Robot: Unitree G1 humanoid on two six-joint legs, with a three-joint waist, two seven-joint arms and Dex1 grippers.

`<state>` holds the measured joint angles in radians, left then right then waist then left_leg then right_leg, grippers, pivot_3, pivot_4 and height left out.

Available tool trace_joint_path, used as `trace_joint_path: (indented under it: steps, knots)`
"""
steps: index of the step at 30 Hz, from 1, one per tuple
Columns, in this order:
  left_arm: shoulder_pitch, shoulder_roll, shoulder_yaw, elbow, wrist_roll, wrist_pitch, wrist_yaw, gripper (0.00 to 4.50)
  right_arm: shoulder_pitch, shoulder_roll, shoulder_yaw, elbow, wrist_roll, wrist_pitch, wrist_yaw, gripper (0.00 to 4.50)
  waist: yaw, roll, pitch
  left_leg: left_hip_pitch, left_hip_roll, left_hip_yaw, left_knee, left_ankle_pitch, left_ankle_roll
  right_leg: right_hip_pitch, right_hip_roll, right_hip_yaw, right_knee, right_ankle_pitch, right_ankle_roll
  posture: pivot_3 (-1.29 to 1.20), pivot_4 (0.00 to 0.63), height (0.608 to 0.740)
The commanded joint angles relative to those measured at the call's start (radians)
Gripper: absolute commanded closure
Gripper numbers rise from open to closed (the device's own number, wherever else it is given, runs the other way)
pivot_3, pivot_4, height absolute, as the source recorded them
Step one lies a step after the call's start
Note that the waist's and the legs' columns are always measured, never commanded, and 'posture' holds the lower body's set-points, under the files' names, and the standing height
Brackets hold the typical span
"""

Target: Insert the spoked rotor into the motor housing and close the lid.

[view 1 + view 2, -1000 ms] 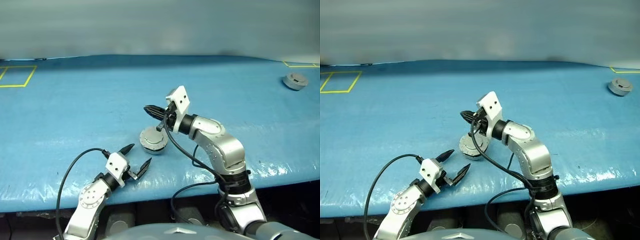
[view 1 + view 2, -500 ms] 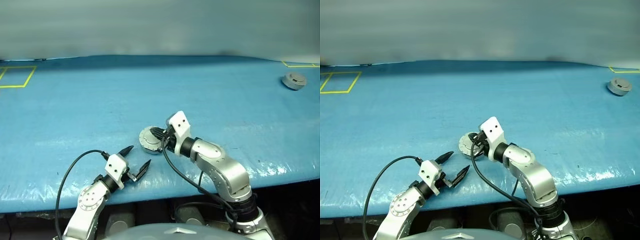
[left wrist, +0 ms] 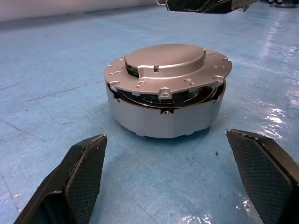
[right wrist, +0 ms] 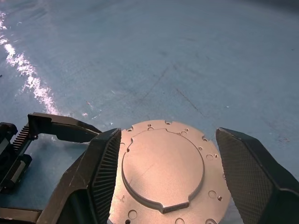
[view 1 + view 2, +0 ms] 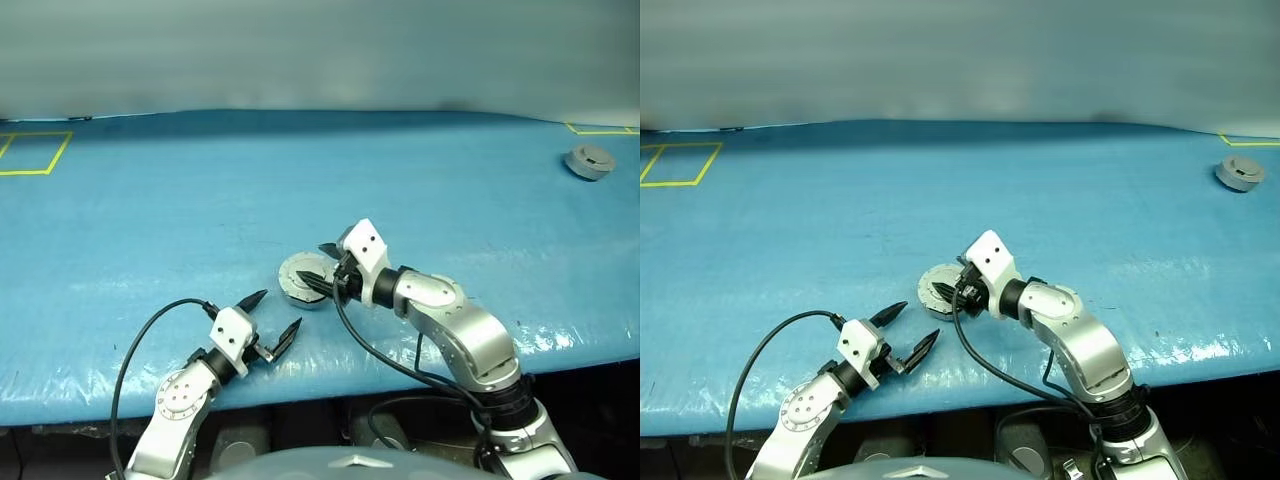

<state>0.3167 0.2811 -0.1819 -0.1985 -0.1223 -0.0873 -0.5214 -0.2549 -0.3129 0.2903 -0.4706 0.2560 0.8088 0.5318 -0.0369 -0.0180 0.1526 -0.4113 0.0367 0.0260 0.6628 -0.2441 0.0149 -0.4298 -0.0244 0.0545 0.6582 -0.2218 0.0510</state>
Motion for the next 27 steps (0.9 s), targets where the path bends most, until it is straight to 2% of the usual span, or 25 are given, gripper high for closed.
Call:
trace_joint_path:
  steps: [1, 12, 15, 17, 27]
  knots:
    - [0.002, -0.002, 0.007, -0.011, -0.008, -0.013, 0.005, 0.0, -0.017, 0.009, 0.028, -0.004, -0.009, -0.02, -0.008, 1.27, 0.0, 0.0, 0.0, 0.0, 0.0, 0.0, 0.0, 0.0, 0.0, 0.0, 0.0, 0.0, 0.0, 0.0, 0.0, 0.0, 0.15, 0.74]
    - [-0.004, -0.005, 0.007, -0.006, -0.008, -0.016, 0.004, 0.0, -0.062, 0.009, 0.11, 0.115, -0.101, -0.121, -0.005, 1.27, 0.0, 0.0, 0.0, 0.0, 0.0, 0.0, 0.0, 0.0, 0.0, 0.0, 0.0, 0.0, 0.0, 0.0, 0.0, 0.0, 0.15, 0.74]
    - [-0.003, -0.006, 0.009, -0.006, -0.008, -0.016, 0.006, 0.0, -0.068, 0.005, 0.112, 0.121, -0.108, -0.13, 0.004, 0.7, 0.0, 0.0, 0.0, 0.0, 0.0, 0.0, 0.0, 0.0, 0.0, 0.0, 0.0, 0.0, 0.0, 0.0, 0.0, 0.0, 0.15, 0.74]
    - [0.0, -0.006, 0.009, -0.007, -0.008, -0.017, 0.007, 0.0, -0.069, 0.002, 0.114, 0.12, -0.115, -0.126, 0.006, 0.09, 0.0, 0.0, 0.0, 0.0, 0.0, 0.0, 0.0, 0.0, 0.0, 0.0, 0.0, 0.0, 0.0, 0.0, 0.0, 0.0, 0.15, 0.74]
    - [-0.003, -0.007, 0.009, -0.004, -0.005, -0.018, 0.007, 0.0, -0.055, 0.007, 0.103, 0.148, -0.114, -0.111, 0.022, 0.04, 0.0, 0.0, 0.0, 0.0, 0.0, 0.0, 0.0, 0.0, 0.0, 0.0, 0.0, 0.0, 0.0, 0.0, 0.0, 0.0, 0.15, 0.74]
